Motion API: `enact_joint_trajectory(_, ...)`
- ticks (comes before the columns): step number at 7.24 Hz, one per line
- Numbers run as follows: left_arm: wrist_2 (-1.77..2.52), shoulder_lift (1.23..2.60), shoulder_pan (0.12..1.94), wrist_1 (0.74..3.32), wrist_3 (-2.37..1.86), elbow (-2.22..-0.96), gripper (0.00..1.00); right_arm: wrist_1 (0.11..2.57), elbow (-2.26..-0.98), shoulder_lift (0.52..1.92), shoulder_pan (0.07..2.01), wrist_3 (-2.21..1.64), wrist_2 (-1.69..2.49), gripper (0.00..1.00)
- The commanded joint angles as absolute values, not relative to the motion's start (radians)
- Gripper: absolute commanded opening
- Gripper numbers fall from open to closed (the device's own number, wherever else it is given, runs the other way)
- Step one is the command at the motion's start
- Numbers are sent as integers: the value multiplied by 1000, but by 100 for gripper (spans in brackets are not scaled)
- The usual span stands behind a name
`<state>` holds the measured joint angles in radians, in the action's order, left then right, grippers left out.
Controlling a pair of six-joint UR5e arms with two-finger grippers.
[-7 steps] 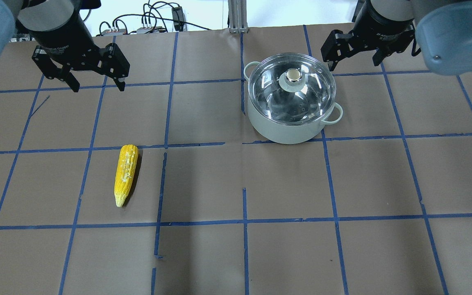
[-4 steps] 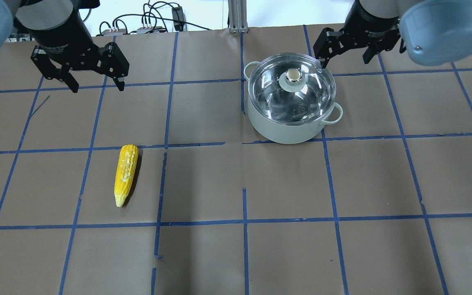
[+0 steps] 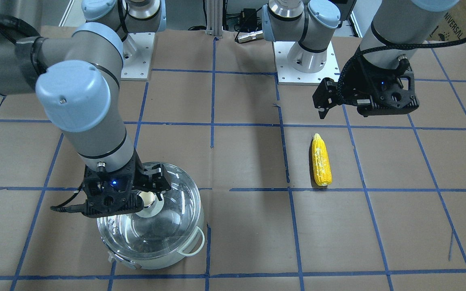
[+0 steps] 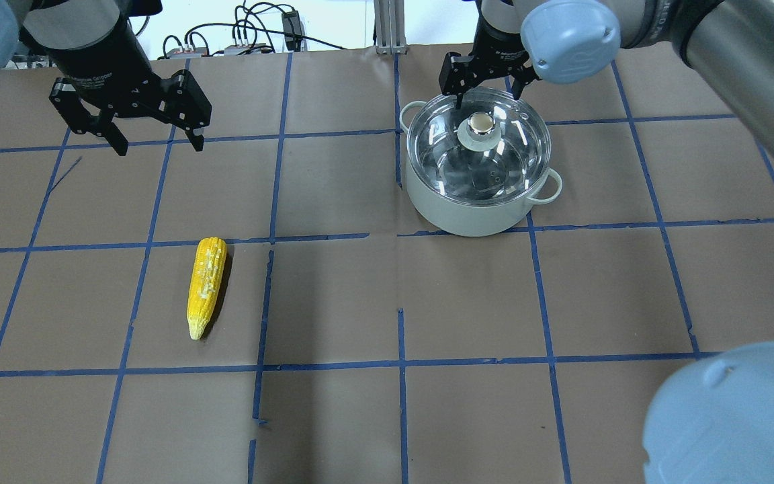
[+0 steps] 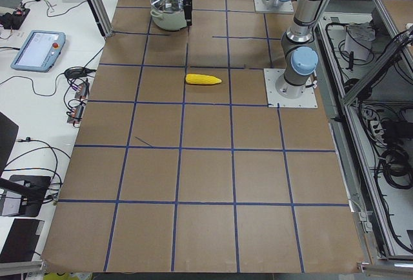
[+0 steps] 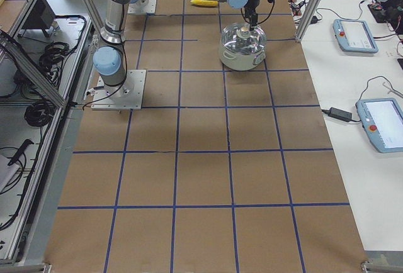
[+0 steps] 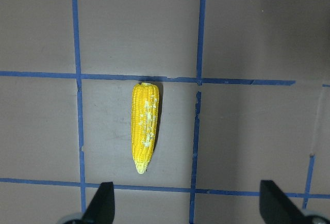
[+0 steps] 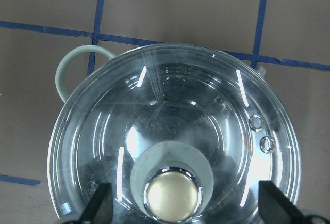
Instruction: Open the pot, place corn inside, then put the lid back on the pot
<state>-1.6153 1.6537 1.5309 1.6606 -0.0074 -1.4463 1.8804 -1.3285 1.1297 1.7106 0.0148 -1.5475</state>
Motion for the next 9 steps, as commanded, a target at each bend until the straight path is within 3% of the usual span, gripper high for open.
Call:
enact_joint_trajectory(1, -1615, 1652, 1531, 1664, -8, -1447, 100, 1891, -1330, 1109, 1720, 8, -1546, 100)
enact_joint_trajectory(6, -1615, 1646, 1531, 1664, -6, -1456, 100, 1885, -1350, 1101, 1717, 8, -1552, 97)
enact_joint_trajectory(7, -1615, 1643, 1531, 1664, -6, -1460, 100, 1887, -1350, 1097, 1717, 8, -1552, 94)
enact_joint_trajectory(9, -1612, 1641, 1531, 1664, -6, -1463, 100, 1875, -1353, 1095, 1720, 6, -1557, 76)
